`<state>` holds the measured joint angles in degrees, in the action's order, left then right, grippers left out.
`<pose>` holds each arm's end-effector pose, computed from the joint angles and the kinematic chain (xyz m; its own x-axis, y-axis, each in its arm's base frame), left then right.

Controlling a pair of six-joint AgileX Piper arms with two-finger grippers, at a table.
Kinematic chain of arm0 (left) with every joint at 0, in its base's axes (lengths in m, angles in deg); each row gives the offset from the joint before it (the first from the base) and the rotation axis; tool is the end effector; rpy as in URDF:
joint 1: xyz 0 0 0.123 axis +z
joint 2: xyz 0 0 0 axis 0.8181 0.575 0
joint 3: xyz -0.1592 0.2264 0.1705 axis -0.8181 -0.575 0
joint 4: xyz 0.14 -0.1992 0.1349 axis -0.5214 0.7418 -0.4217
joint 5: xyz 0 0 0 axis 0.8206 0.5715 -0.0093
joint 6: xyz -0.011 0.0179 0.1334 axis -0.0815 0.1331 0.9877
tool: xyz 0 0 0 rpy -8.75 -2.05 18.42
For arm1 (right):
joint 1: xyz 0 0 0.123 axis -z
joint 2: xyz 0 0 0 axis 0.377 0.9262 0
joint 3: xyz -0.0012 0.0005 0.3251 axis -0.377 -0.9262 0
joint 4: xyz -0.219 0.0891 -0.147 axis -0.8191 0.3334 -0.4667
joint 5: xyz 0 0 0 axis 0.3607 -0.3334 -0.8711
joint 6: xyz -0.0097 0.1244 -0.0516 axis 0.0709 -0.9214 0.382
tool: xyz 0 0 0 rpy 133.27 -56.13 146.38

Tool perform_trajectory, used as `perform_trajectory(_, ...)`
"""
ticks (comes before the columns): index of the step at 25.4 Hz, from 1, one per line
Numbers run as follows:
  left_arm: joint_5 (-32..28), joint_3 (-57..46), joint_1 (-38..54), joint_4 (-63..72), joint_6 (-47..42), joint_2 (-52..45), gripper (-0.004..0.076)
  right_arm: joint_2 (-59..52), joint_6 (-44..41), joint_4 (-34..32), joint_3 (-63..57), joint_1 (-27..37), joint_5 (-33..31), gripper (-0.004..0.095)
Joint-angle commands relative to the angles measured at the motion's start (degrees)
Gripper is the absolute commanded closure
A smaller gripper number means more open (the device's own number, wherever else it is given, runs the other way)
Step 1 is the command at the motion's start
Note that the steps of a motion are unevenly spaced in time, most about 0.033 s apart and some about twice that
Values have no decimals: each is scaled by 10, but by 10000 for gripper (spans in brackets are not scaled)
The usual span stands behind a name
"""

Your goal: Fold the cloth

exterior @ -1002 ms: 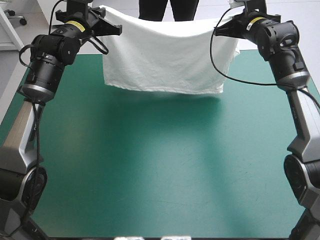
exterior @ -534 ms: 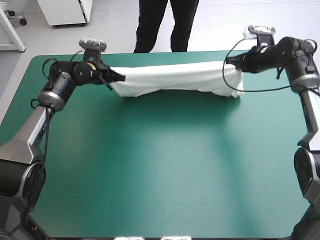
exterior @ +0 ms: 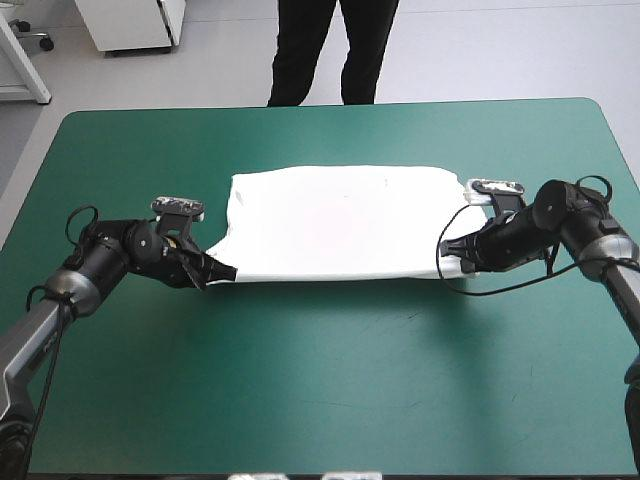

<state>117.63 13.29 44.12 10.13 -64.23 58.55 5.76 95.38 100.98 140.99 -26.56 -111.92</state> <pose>0.3191 -0.0785 0.2503 -0.8727 0.1896 -0.4500 0.2622 0.9594 -0.1042 0.3428 0.0660 0.2631 -0.9380 -0.0638 -0.3406 -0.1651 0.9464 0.2775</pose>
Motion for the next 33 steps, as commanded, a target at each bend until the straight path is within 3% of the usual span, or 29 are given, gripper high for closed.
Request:
perform_trajectory(1,-4,-33,-1,10,1,-56,733,-47,-9,-34,-27,-25,-1,923)
perform_trajectory(7,54,-129,-1,40,9,-116,733,-87,-37,-56,-105,-60,-28,923)
perform_trajectory(10,49,-146,-1,26,11,-115,722,-88,-35,-52,-111,-60,-29,900)
perform_trajectory(14,38,-146,-1,33,66,-115,516,-87,-32,-54,-111,-60,-26,557)
perform_trajectory(16,39,-146,-1,34,64,-115,353,-87,-46,-53,-110,-60,-27,388)
perform_trajectory(19,61,-132,-1,33,49,-115,172,-88,-47,-55,-98,-60,-38,257)
perform_trajectory(25,100,-57,0,-3,20,-116,169,-110,-56,-65,-31,-60,-50,315)
perform_trajectory(33,138,68,0,-2,5,-116,187,-130,-119,-173,110,-59,-136,331)
